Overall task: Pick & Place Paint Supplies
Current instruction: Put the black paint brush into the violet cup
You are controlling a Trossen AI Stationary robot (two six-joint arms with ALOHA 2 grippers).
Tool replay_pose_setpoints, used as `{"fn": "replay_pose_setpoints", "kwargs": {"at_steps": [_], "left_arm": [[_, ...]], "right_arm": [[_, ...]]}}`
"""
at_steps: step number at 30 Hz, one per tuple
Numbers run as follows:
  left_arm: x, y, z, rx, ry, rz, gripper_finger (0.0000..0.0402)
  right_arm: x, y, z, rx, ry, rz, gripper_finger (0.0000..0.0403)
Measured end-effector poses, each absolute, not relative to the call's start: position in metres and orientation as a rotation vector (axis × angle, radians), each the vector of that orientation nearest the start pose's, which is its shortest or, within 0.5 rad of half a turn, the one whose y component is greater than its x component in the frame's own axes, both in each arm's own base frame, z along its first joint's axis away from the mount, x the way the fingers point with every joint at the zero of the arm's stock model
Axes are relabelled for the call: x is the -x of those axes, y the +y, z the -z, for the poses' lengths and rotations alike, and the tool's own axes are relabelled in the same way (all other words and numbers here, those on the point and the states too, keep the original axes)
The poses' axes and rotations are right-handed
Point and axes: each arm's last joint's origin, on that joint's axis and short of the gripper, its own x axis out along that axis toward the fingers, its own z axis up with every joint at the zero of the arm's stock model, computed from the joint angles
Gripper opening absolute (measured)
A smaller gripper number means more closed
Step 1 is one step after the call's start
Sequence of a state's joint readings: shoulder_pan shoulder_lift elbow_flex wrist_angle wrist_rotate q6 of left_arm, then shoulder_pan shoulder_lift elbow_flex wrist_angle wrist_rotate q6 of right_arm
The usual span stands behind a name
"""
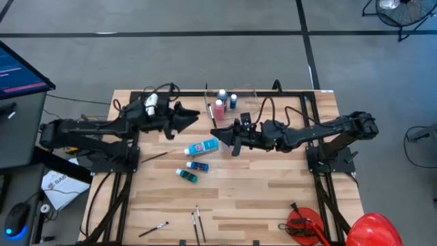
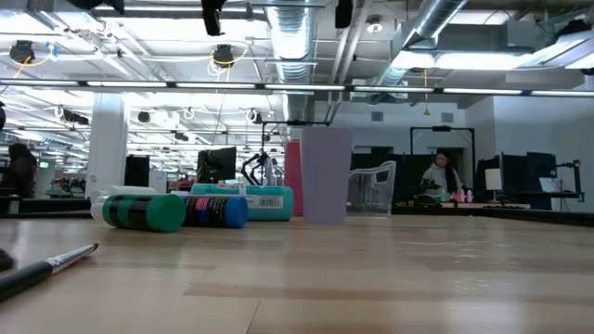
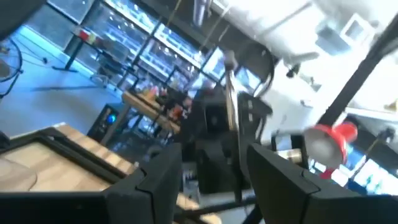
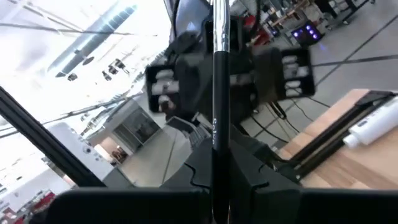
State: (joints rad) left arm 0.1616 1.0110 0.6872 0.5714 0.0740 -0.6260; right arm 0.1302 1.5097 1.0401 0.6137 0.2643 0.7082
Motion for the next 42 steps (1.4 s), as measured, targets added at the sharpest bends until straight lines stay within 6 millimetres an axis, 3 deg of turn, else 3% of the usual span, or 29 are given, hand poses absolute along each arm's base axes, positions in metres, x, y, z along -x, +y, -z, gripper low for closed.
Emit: {"fn": "replay_pose_setpoints", "kwargs": {"at_steps": [9, 18, 27, 42], "left_arm": [[-0.254, 0.045, -0.327, 0.647, -0.271, 0.091, 0.0177], [-0.259, 0.049, -0.341, 0.616, -0.316, 0.097, 0.0177], [-0.265, 0.051, -0.339, 0.622, -0.300, 0.090, 0.0175], [-0.265, 0.050, -0.339, 0.615, -0.292, 0.106, 0.0085]], "right_arm": [[-0.343, 0.034, -0.318, -0.749, -0.132, 0.104, 0.0011], [-0.343, 0.034, -0.317, -0.759, -0.127, 0.107, 0.0011], [-0.344, 0.032, -0.315, -0.759, -0.111, 0.122, 0.0011], [-0.344, 0.029, -0.315, -0.762, -0.117, 0.128, 0.0012]]}}
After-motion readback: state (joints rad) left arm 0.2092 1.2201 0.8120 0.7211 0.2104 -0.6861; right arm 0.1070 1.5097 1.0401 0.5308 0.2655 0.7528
